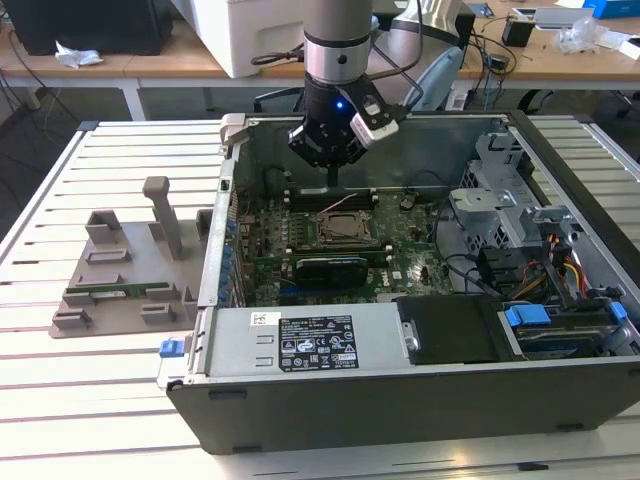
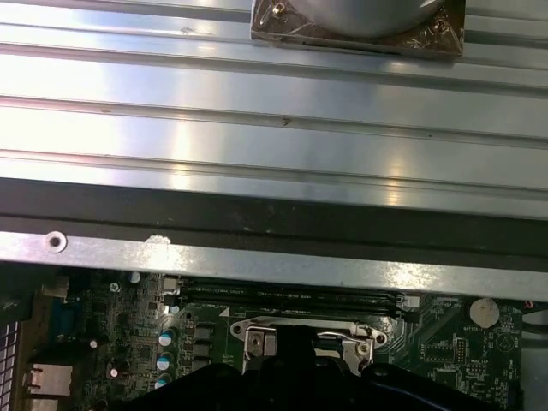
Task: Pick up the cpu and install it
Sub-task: 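Install the first cpu locking lever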
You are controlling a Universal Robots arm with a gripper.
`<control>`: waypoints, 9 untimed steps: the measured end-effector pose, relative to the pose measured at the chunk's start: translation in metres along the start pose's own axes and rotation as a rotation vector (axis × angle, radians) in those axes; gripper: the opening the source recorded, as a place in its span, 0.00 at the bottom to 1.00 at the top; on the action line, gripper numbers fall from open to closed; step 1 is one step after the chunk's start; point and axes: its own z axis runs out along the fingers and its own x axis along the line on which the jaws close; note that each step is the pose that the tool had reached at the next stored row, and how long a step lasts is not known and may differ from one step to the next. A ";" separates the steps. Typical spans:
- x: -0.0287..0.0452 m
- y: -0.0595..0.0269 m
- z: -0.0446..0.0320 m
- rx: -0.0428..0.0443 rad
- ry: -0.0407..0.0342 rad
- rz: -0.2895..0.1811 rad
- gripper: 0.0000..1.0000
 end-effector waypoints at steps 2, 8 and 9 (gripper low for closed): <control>0.0001 -0.0001 0.0010 -0.0005 -0.0003 0.000 0.11; 0.0030 -0.0005 0.0106 -0.0003 0.0000 0.000 0.11; 0.0038 -0.0006 0.0126 -0.0003 -0.0001 0.000 0.11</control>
